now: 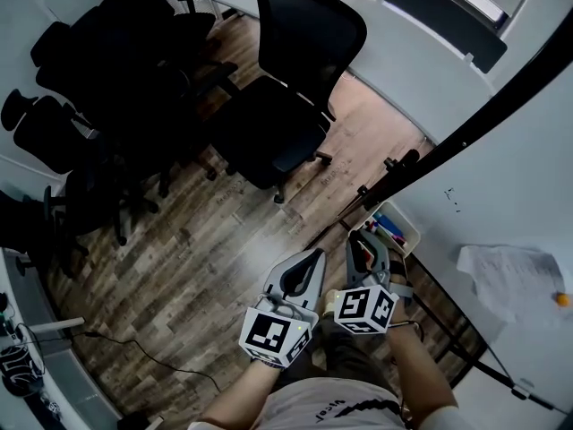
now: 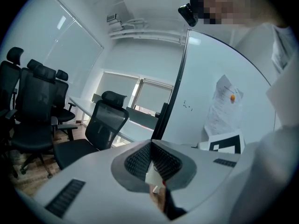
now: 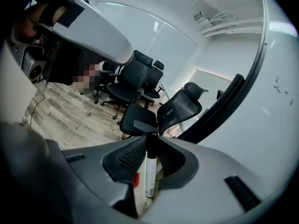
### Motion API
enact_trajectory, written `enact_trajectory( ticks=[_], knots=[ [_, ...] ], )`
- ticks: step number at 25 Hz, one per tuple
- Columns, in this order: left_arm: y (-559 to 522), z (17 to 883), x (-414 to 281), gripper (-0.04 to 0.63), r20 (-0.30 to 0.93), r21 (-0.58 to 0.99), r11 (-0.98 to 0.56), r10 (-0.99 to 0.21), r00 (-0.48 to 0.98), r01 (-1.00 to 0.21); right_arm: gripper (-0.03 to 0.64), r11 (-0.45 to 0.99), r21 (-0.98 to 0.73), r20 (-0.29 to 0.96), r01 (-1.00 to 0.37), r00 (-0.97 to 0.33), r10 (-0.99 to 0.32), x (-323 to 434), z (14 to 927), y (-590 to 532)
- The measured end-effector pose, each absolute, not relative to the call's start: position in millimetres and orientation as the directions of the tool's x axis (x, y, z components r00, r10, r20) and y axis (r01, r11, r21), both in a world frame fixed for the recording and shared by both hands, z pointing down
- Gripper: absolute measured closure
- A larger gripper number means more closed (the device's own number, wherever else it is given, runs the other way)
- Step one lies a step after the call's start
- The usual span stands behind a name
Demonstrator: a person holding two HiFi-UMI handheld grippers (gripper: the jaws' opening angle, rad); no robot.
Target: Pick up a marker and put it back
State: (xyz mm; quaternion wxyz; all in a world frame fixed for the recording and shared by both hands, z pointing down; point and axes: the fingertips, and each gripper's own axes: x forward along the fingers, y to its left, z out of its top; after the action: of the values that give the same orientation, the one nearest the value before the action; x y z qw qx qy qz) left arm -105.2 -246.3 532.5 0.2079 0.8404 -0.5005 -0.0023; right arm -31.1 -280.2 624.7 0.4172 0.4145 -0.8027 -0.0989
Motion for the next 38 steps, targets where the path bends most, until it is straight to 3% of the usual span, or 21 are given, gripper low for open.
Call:
enact_trajectory(
  ticks=[11,20,38],
  knots=[
    [-231.3,509.1,-84.1,0.584,0.177,0.318,-0.469,-0.825,0.537,-0.824,0.540,0.580,0.381,0.462,-0.720,-0.395,-0.794,-10.0,558.2,-265.4],
    [-224.8,458.1,-51.4,0.584,0.125,0.258,-0.563,-0.786,0.605,-0.785,0.540,0.514,0.149,0.254,-0.845,-0.469,-0.846,16.2,459.8,-254.6],
    [-189.8,349.5,-19.1,0.584,-0.015,0.214,-0.684,-0.716,0.697,-0.698,0.540,0.463,0.091,0.054,-0.882,-0.460,-0.886,44.2,338.4,-210.5]
  ],
)
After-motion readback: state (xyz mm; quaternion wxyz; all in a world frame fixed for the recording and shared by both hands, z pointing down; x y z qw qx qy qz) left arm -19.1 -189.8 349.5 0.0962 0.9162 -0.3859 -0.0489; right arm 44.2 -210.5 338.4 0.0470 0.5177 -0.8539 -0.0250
